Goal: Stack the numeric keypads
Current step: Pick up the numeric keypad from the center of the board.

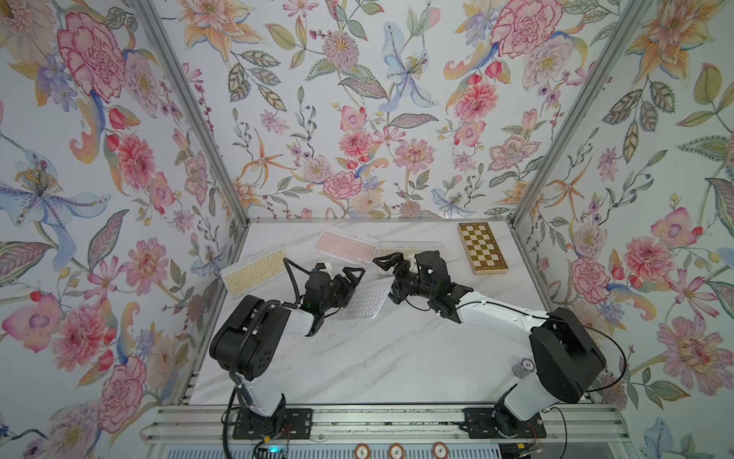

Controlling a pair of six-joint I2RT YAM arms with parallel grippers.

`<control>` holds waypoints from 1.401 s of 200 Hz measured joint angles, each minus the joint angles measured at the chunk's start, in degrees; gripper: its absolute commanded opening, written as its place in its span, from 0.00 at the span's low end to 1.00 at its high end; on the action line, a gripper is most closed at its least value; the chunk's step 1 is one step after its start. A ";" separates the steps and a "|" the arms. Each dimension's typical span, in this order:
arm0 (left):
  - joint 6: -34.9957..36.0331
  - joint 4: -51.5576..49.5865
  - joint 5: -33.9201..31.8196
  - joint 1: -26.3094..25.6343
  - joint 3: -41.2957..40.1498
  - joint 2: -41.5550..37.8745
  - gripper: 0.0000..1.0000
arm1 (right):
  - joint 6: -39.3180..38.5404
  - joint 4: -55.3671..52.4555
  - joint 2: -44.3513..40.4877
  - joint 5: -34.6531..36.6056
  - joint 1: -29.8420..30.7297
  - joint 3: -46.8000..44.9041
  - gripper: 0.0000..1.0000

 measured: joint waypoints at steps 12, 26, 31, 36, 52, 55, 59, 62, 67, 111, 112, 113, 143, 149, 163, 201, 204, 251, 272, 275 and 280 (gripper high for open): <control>0.00 0.00 0.00 0.00 0.00 0.00 0.99 | 0.07 -1.99 0.00 -0.20 0.87 0.83 1.00; 0.00 0.04 0.00 0.00 0.00 0.00 0.99 | 0.11 -3.74 0.00 -0.31 1.66 2.01 0.98; 0.00 0.04 0.00 0.02 0.00 0.00 0.99 | 0.11 -4.28 0.00 -0.31 1.90 2.43 0.97; 0.00 0.07 0.00 0.04 0.00 0.00 0.99 | 0.13 -4.85 0.00 -0.31 2.14 2.91 0.96; 0.00 0.07 0.04 0.11 -0.07 0.02 0.99 | -0.20 -6.10 0.00 -0.33 2.82 4.09 0.89; 0.00 0.07 0.04 0.11 -0.11 0.02 0.99 | -0.02 -6.25 0.00 -0.33 2.89 4.22 0.88; 0.00 0.07 0.04 0.11 -0.13 0.02 0.99 | -0.24 -6.47 -0.04 -0.35 3.06 4.39 0.87; 0.00 0.07 0.04 0.15 -0.15 0.02 0.99 | -0.15 -6.64 -0.04 -0.33 3.13 4.48 0.86; 0.00 0.07 0.04 0.26 -0.17 0.02 0.99 | -0.22 -6.86 -0.07 -0.35 3.21 4.66 0.84; -0.02 0.09 0.07 0.72 -0.42 0.04 0.99 | -1.70 -10.80 -0.15 -0.24 3.98 5.88 0.79; -0.02 0.09 0.09 0.76 -0.44 0.04 0.99 | -1.75 -10.93 -0.15 -0.26 4.00 5.92 0.79; -0.02 0.09 0.07 0.76 -0.46 0.04 0.99 | -1.86 -11.08 -0.15 -0.24 4.04 6.01 0.79; -0.02 0.09 0.09 1.33 -0.59 0.07 0.99 | -3.80 -14.58 -0.28 0.20 4.76 7.67 0.70; -0.02 0.09 0.11 1.46 -0.59 0.09 0.99 | -4.09 -15.08 -0.37 0.37 4.90 7.85 0.69; -0.02 0.20 0.11 1.77 -0.59 0.13 0.99 | -4.74 -15.80 -0.66 0.61 4.98 7.98 0.63; 0.00 0.63 1.29 2.93 -0.63 0.13 0.99 | -6.36 -17.92 -0.79 1.33 5.03 9.16 0.51; 0.00 0.70 1.40 3.02 -0.68 0.13 0.99 | -6.64 -17.99 -0.79 1.36 5.03 9.27 0.50; 0.02 0.90 2.73 5.38 -1.38 0.13 0.99 | -8.74 -18.67 -0.79 1.68 5.03 11.17 0.30; 0.07 0.87 3.15 6.14 -1.38 0.13 0.99 | -9.25 -18.84 -0.79 1.60 5.03 11.41 0.24; 0.07 0.87 3.17 6.23 -1.38 0.13 0.99 | -9.25 -18.84 -0.79 1.60 5.03 11.43 0.23; 0.13 0.87 3.30 6.38 -1.38 0.13 0.99 | -9.44 -18.84 -0.76 1.55 5.03 11.45 0.21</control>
